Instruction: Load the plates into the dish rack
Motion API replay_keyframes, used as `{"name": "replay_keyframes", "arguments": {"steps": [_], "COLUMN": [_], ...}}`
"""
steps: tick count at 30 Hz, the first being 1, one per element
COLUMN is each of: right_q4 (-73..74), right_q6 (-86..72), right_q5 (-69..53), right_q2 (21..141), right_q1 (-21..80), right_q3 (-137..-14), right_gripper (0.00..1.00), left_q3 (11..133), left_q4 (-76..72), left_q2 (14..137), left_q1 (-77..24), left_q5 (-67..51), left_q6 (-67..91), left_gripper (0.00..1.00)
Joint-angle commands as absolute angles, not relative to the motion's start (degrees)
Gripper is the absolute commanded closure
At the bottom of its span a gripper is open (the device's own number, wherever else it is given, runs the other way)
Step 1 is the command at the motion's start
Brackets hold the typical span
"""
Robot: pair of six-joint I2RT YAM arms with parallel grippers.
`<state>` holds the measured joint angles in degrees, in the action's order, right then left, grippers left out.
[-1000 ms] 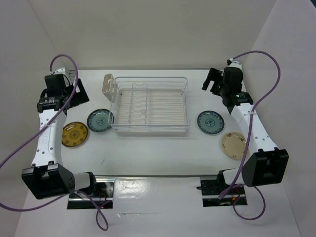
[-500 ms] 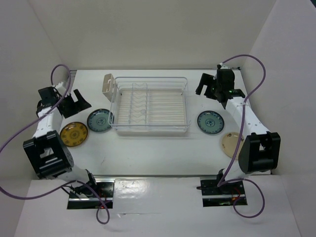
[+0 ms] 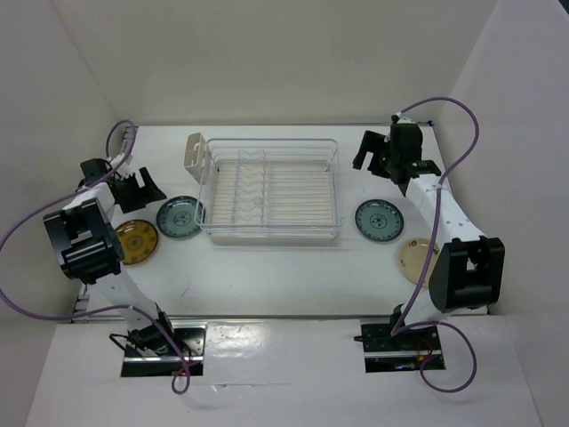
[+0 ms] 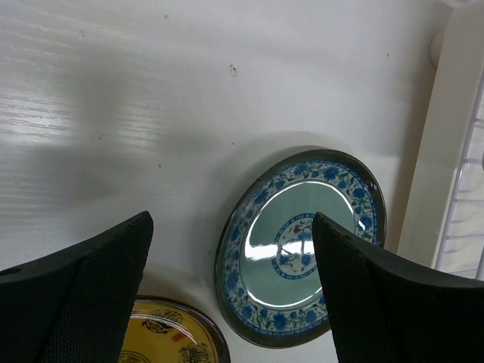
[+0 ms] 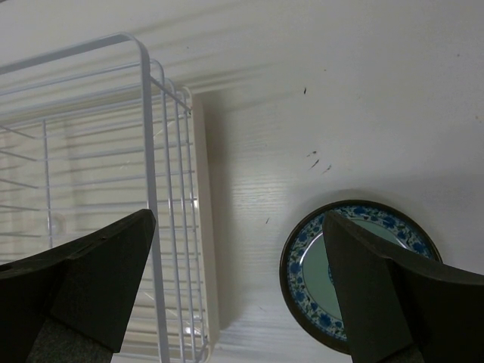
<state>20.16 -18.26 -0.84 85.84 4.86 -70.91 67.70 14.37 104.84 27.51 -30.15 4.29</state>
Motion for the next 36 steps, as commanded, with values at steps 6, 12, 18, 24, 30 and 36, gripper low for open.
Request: {"name": "replay_keyframes", "arguments": {"steps": [6,12,18,24,30,36], "right_q4": [17.23,17.23,17.23,17.23,17.23,17.23], "right_q6": [-18.28,-18.28,-18.28,-17.75,-17.23,-16.70], "right_q5": [0.34,0.35,0.87,1.49,2.55,3.08], "right_q2": [86.30,86.31,86.84,86.31,86.31,85.26], "right_q1": [4.66,4.66,4.66,4.66,4.66,4.66], "right_q3": [-72.86,-72.86,-72.86,-72.86,-72.86,-72.86], "right_gripper": [0.00,0.00,0.00,0.00,0.00,0.00], "left_q3": [68.38,64.70,65.91,62.76,61.61,63.19], "left_q4": [13.10,12.84,14.85,14.77,14.15,14.85], "left_q2": [108.01,108.72,111.00,108.90,107.75,104.34], "left_q1": [28.39,28.39,27.86,26.28,26.28,23.55], "left_q5": [-36.90,-39.64,-40.17,-40.09,-37.89,-27.90], "left_q6": [0.18,-1.05,-1.05,-2.29,-2.29,0.43], "left_gripper": [0.11,0.14,0.30,0.43,0.74,1.00]}}
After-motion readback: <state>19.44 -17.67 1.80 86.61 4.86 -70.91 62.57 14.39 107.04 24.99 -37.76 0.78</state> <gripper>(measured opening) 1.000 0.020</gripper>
